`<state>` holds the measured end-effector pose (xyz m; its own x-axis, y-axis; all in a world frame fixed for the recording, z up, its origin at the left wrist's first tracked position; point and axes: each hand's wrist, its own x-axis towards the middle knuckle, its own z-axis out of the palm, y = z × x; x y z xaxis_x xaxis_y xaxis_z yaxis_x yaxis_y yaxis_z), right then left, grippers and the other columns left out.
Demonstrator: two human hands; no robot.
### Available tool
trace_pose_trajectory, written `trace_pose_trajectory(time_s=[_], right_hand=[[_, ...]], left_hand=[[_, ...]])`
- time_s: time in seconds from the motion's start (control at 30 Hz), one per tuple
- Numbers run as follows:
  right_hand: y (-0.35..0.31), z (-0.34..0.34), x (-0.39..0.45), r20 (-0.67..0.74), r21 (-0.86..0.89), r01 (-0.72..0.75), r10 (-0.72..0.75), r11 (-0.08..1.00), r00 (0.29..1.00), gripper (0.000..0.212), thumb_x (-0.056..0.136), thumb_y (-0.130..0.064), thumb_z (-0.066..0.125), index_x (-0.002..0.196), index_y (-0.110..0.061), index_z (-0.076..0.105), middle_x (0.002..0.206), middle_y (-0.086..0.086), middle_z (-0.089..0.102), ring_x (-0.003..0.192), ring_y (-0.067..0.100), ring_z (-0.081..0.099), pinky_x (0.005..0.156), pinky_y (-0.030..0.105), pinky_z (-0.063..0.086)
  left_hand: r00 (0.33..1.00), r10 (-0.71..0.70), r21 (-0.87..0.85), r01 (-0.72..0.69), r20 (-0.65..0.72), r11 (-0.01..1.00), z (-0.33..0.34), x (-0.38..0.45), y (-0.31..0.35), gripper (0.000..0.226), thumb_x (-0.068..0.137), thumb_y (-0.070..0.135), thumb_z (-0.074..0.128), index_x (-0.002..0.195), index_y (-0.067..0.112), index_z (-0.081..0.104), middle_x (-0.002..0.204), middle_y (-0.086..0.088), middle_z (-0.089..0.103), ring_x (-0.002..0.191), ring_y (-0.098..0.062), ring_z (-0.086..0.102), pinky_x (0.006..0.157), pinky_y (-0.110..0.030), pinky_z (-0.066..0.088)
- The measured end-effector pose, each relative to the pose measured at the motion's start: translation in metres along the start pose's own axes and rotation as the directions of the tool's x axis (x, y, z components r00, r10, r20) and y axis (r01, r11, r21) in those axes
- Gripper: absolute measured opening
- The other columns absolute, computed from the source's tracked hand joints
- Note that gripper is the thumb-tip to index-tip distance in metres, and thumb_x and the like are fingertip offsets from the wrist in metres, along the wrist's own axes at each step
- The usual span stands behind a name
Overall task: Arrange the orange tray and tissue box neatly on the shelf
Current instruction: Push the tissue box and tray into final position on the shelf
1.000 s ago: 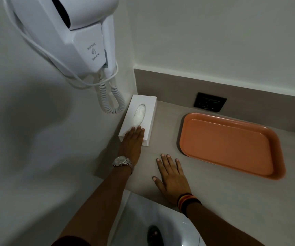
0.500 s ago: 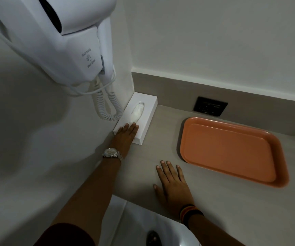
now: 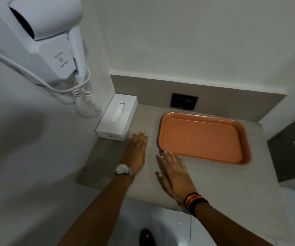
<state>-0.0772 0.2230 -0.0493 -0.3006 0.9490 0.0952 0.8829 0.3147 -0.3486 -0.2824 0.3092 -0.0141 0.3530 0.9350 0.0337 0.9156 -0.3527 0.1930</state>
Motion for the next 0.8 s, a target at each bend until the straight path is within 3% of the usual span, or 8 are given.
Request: trace_pose_trajectory(time_s=[0.13,0.33,0.53,0.8], right_hand=[[0.065,-0.041,-0.040,-0.100,-0.004,-0.312,0.310,0.950,0.945,0.069,0.104,-0.052,0.026,0.163,-0.025,0.003,0.170,0.003,0.001,0.158,0.022,0.000,0.126,0.048,-0.002],[0.145,-0.069,-0.084,-0.130,-0.051,-0.667,0.658,0.743,0.742,0.076,0.100,-0.055,0.021,0.162,-0.011,0.011,0.170,0.018,0.004,0.157,0.037,0.006,0.125,0.060,0.007],[0.156,-0.066,-0.088,-0.047,0.039,-0.619,0.620,0.785,0.783,0.067,0.105,-0.045,0.038,0.160,-0.012,0.019,0.170,0.016,0.008,0.155,0.036,0.018,0.127,0.055,0.012],[0.137,-0.062,-0.052,-0.015,0.101,-0.607,0.611,0.788,0.791,0.072,0.105,-0.046,0.037,0.162,-0.009,0.012,0.170,0.015,0.004,0.157,0.031,0.009,0.128,0.048,0.009]], left_hand=[[0.996,0.047,0.013,-0.048,0.069,0.999,0.021,-0.011,0.052,0.066,0.102,0.023,0.030,0.164,0.012,0.010,0.174,-0.009,0.007,0.162,-0.029,0.005,0.131,-0.048,0.013],[0.985,0.094,0.036,-0.100,0.141,0.994,0.045,-0.015,0.109,0.070,0.105,0.039,0.025,0.164,0.011,0.003,0.174,-0.008,-0.001,0.162,-0.027,-0.001,0.132,-0.047,0.007],[0.987,0.025,0.003,-0.026,0.156,1.000,0.053,-0.006,0.117,0.073,0.105,0.043,0.030,0.164,0.013,0.002,0.174,-0.005,-0.003,0.162,-0.024,-0.003,0.133,-0.043,0.003],[0.985,-0.090,0.027,0.087,0.149,0.996,0.050,0.021,0.083,0.076,0.105,0.045,0.035,0.164,0.013,0.000,0.174,-0.005,-0.007,0.162,-0.025,-0.005,0.133,-0.045,0.005]])
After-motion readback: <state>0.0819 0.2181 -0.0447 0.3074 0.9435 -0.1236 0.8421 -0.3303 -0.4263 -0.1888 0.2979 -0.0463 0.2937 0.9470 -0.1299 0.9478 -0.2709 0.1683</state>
